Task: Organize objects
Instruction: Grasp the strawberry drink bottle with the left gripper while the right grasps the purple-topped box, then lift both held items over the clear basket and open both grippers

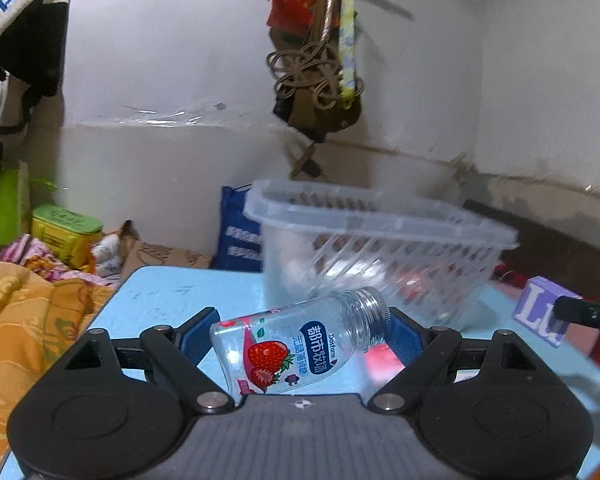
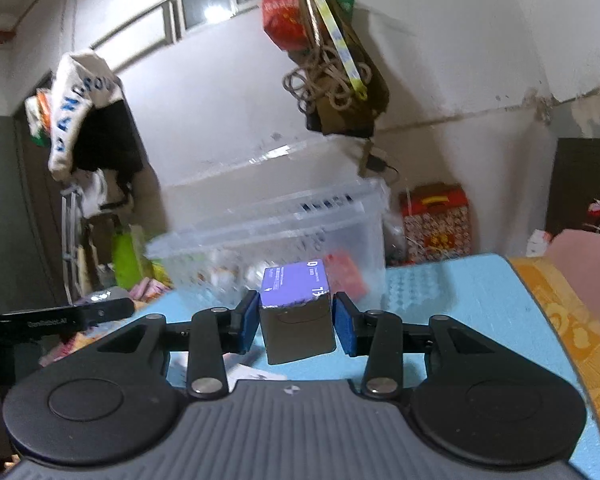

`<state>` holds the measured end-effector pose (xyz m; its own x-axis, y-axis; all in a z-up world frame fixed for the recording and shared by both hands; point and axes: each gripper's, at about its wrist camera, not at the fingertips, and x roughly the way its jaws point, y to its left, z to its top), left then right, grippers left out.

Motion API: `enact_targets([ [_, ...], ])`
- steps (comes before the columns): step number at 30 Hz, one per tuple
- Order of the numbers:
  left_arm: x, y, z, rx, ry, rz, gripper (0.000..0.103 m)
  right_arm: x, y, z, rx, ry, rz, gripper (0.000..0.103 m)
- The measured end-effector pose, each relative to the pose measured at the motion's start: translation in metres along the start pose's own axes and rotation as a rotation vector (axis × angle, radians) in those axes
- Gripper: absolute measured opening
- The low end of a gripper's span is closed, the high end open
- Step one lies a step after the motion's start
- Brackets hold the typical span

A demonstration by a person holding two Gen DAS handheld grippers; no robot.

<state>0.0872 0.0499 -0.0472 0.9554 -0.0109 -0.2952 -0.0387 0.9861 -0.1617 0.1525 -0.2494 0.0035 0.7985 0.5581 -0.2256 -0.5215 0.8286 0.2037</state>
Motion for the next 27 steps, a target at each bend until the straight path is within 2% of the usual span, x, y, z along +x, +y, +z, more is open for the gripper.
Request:
enact_targets([
  [4, -0.014, -0.003, 0.017, -0.014, -0.023, -0.034, 0.090, -0.008, 0.005, 0.017, 0.003, -0.040, 0.037, 0.044],
  [12, -0.028, -0.006, 0.045, -0.028, -0.045, -0.088, 0.090, -0.002, 0.013, 0.037, -0.003, -0.051, 0.073, 0.044],
  [16, -0.022, -0.009, 0.066, -0.026, -0.056, -0.103, 0.090, 0.015, 0.028, 0.053, -0.110, -0.073, 0.080, 0.044],
  [19, -0.007, -0.015, 0.089, -0.012, -0.055, -0.098, 0.090, 0.036, 0.035, 0.067, -0.168, -0.076, 0.072, 0.044],
  [22, 0.023, -0.018, 0.111, -0.018, -0.011, -0.099, 0.090, 0.064, 0.038, 0.079, -0.237, -0.065, 0.032, 0.044],
  [25, 0.060, -0.022, 0.123, -0.030, 0.073, -0.091, 0.090, 0.098, 0.024, 0.092, -0.189, -0.009, 0.022, 0.044],
  [27, 0.076, -0.022, 0.126, -0.040, 0.105, -0.091, 0.090, 0.113, 0.015, 0.097, -0.149, -0.006, 0.026, 0.044],
])
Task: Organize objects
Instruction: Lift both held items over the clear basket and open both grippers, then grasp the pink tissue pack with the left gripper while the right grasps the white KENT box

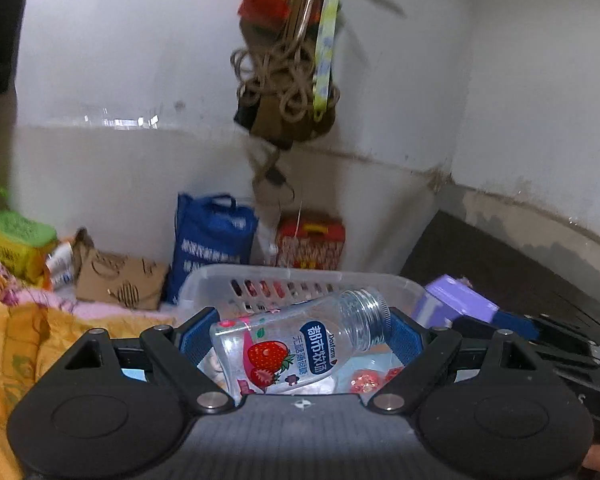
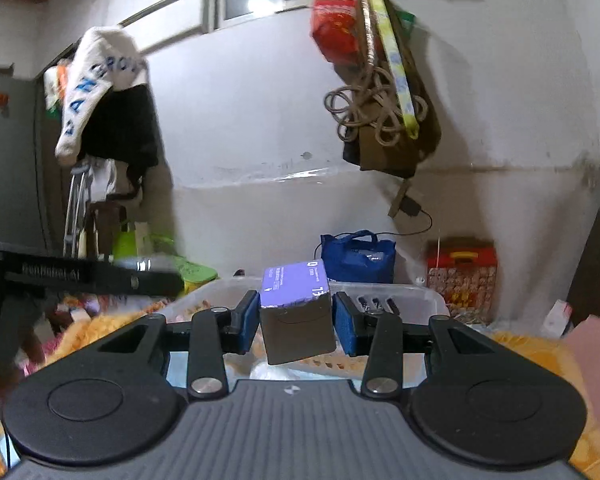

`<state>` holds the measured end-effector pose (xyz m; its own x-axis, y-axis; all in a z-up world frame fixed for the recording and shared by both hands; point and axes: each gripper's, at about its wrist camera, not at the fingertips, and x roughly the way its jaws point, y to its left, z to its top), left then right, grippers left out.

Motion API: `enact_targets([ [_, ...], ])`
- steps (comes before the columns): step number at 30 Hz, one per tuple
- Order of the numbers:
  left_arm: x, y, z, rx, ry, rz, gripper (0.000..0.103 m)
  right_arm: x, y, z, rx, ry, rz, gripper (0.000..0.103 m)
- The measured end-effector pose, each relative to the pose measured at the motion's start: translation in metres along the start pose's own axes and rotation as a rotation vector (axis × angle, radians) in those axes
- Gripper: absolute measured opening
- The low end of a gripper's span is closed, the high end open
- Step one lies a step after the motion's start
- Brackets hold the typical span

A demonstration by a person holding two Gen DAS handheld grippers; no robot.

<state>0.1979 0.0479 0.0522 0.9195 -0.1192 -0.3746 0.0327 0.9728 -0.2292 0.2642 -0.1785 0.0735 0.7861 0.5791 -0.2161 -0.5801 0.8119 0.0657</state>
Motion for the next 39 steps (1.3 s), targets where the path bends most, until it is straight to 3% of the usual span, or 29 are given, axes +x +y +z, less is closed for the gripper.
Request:
enact_targets([
  [4, 0.024, -0.003, 0.008, 0.008, 0.020, 0.033, 0.090, 0.012, -0.007, 0.002, -0.004, 0.017, -0.024, 0.045],
  [6, 0.035, -0.002, 0.012, 0.006, 0.035, 0.053, 0.090, 0.015, -0.009, 0.002, 0.001, 0.022, -0.028, 0.053],
  [7, 0.038, -0.002, 0.012, 0.010, 0.035, 0.057, 0.090, 0.017, -0.009, 0.002, -0.001, 0.020, -0.025, 0.063],
  [8, 0.043, -0.003, 0.012, 0.016, 0.035, 0.067, 0.090, 0.017, -0.010, 0.002, -0.006, 0.028, -0.026, 0.090],
  [9, 0.047, -0.003, 0.013, 0.023, 0.043, 0.074, 0.094, 0.017, -0.010, 0.002, -0.002, 0.025, -0.048, 0.103],
  [11, 0.053, -0.004, 0.010, 0.033, 0.051, 0.083, 0.103, 0.008, -0.009, 0.000, 0.010, -0.011, -0.086, 0.103],
  [14, 0.046, -0.003, 0.003, 0.051, 0.037, 0.114, 0.103, -0.018, -0.007, -0.008, 0.028, -0.043, -0.085, 0.103],
  [17, 0.019, -0.002, -0.004, 0.051, -0.029, 0.126, 0.103, -0.050, -0.007, -0.022, 0.111, -0.061, -0.103, 0.103],
  [21, -0.021, -0.003, -0.030, 0.054, -0.034, 0.140, 0.103, -0.079, -0.010, -0.059, 0.223, 0.007, -0.061, 0.103],
  [23, -0.030, 0.001, -0.051, 0.047, -0.022, 0.096, 0.103, -0.086, -0.008, -0.082, 0.243, 0.050, -0.054, 0.103],
  [28, -0.022, 0.013, -0.093, 0.015, 0.051, 0.071, 0.102, -0.082, 0.014, -0.119, 0.159, 0.141, -0.057, 0.103],
  [34, -0.007, 0.031, -0.124, -0.034, 0.116, 0.085, 0.099, -0.060, 0.040, -0.129, 0.064, 0.236, -0.033, 0.100],
  [39, -0.004, 0.037, -0.134, -0.030, 0.115, 0.094, 0.099, -0.052, 0.044, -0.128, 0.068, 0.287, -0.018, 0.094],
])
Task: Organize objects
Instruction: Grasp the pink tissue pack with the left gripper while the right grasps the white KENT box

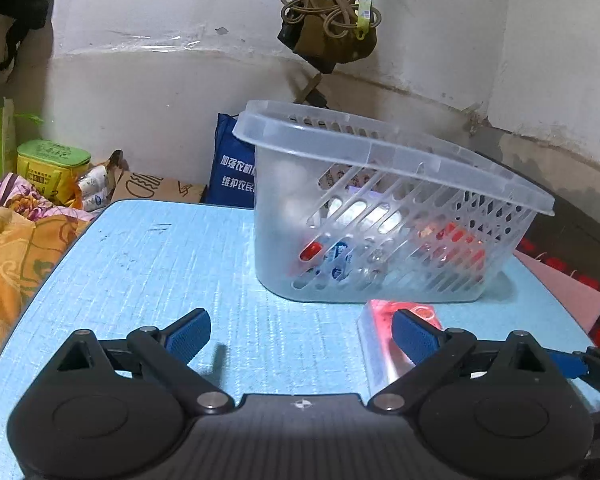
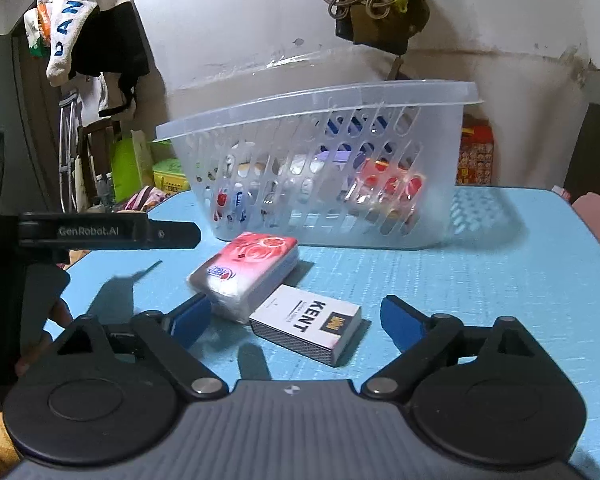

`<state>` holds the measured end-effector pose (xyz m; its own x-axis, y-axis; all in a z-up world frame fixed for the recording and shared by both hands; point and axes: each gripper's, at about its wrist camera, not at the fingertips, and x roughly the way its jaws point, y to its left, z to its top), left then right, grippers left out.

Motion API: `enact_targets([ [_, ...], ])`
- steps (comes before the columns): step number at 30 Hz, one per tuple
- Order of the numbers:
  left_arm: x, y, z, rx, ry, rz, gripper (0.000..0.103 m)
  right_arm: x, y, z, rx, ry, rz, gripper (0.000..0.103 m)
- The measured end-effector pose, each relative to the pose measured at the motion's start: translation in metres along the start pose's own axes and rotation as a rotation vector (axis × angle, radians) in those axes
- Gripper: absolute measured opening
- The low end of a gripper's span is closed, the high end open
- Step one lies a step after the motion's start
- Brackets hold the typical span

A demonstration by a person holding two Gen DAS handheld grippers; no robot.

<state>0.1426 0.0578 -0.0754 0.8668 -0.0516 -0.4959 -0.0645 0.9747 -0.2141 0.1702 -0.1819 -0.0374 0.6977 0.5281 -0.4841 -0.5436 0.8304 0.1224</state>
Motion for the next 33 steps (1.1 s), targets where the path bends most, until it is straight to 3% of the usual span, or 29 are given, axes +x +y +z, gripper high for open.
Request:
enact_targets([
  [4, 0.001, 0.003, -0.005, -0.010, 0.000, -0.007, 0.099, 0.008, 0.007, -0.001, -0.039, 0.050, -0.017, 0.086],
  [8, 0.004, -0.002, -0.008, 0.016, 0.005, -0.006, 0.099, 0.011, 0.007, -0.002, -0.046, 0.069, -0.024, 0.068],
  [15, 0.004, -0.009, -0.010, 0.055, 0.009, 0.006, 0.099, 0.003, -0.007, -0.001, -0.018, 0.032, -0.032, 0.067],
  [24, 0.010, -0.042, -0.014, 0.127, 0.028, 0.003, 0.099, -0.003, -0.058, 0.012, 0.089, -0.047, -0.078, 0.067],
  [33, 0.018, -0.068, -0.017, 0.166, 0.051, -0.013, 0.098, -0.003, -0.057, 0.008, 0.088, -0.052, -0.070, 0.067],
])
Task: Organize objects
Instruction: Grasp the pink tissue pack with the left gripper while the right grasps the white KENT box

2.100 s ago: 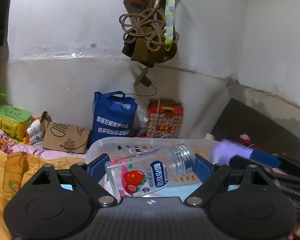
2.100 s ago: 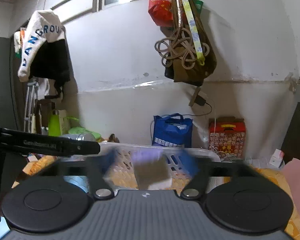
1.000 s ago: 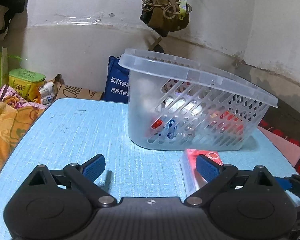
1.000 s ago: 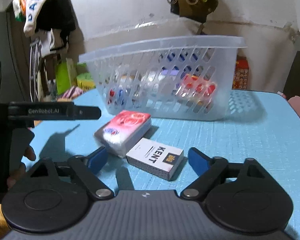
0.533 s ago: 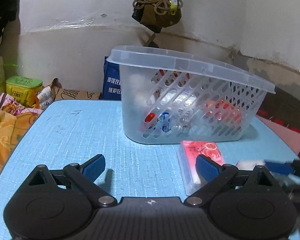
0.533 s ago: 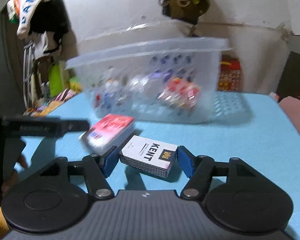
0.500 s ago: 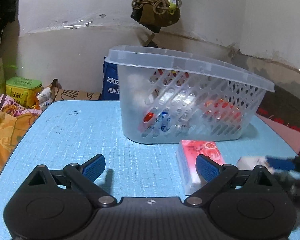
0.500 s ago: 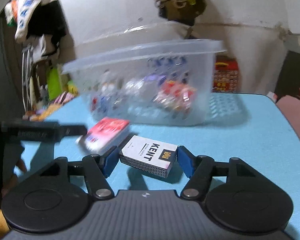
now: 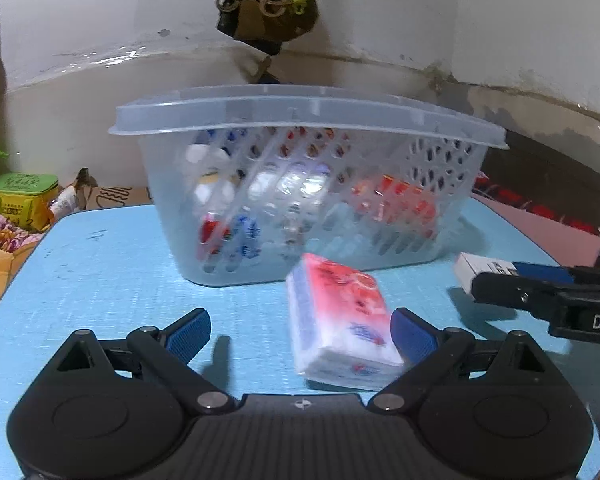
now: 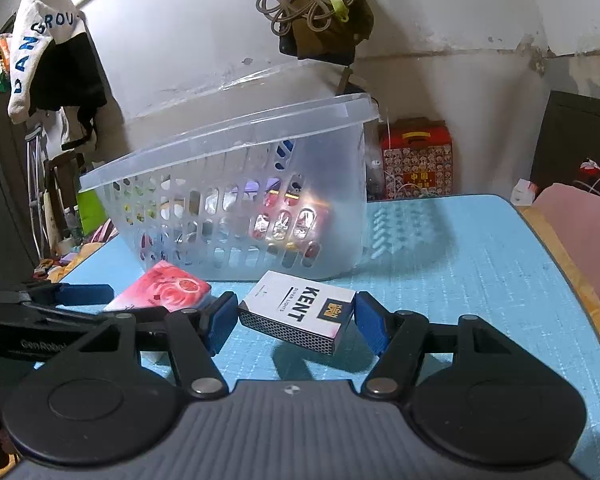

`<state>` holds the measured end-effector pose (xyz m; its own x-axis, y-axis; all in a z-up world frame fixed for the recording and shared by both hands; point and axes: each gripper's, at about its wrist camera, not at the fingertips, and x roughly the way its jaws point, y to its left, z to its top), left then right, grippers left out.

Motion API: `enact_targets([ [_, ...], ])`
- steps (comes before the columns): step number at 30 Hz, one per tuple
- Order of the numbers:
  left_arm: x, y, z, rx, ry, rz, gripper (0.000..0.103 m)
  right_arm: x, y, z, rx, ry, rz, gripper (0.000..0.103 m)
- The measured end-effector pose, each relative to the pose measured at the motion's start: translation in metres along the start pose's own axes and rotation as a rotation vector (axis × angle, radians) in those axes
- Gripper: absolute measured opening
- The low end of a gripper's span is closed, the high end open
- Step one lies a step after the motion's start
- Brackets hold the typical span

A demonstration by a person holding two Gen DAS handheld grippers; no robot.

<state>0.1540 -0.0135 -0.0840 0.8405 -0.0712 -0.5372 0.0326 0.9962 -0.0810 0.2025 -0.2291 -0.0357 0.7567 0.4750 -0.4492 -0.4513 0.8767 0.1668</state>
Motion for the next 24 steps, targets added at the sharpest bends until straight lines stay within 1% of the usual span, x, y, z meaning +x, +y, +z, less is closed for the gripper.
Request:
enact_targets([
  [4, 0.004, -0.012, 0.000, 0.034, 0.011, 0.019, 0.096, 0.000, 0.000, 0.000, -0.004, -0.007, -0.005, 0.067],
  [5, 0.005, -0.013, 0.000, 0.042, 0.016, 0.022, 0.093, 0.001, 0.000, 0.001, -0.006, -0.007, -0.006, 0.067],
  [6, 0.006, -0.015, 0.001, 0.049, 0.021, 0.024, 0.086, 0.001, 0.000, 0.001, -0.006, -0.006, -0.005, 0.067],
  [8, 0.009, -0.017, 0.001, 0.055, 0.043, 0.029, 0.077, 0.001, -0.001, 0.001, -0.004, -0.006, -0.005, 0.067],
  [10, 0.012, -0.017, 0.000, 0.048, 0.054, 0.010, 0.071, 0.001, 0.000, 0.001, -0.007, -0.007, -0.006, 0.067],
  [11, 0.011, -0.017, -0.001, 0.049, 0.054, 0.008, 0.063, 0.001, 0.000, 0.001, -0.008, -0.009, -0.007, 0.067],
  [12, 0.010, -0.016, -0.001, 0.051, 0.048, 0.015, 0.057, 0.001, -0.001, 0.001, -0.009, -0.010, -0.007, 0.067],
  [13, 0.009, -0.016, -0.002, 0.047, 0.042, 0.021, 0.057, 0.001, 0.000, 0.001, -0.011, -0.011, -0.006, 0.067],
  [18, 0.005, 0.000, -0.001, 0.001, 0.016, 0.007, 0.057, 0.001, 0.000, -0.001, -0.018, -0.017, -0.006, 0.067],
  [21, 0.003, 0.010, -0.002, -0.034, 0.000, -0.021, 0.057, 0.001, 0.002, -0.001, -0.025, -0.019, -0.007, 0.067],
  [24, -0.001, 0.012, -0.003, -0.040, -0.028, -0.041, 0.057, 0.000, 0.003, -0.002, -0.032, -0.029, -0.009, 0.067],
])
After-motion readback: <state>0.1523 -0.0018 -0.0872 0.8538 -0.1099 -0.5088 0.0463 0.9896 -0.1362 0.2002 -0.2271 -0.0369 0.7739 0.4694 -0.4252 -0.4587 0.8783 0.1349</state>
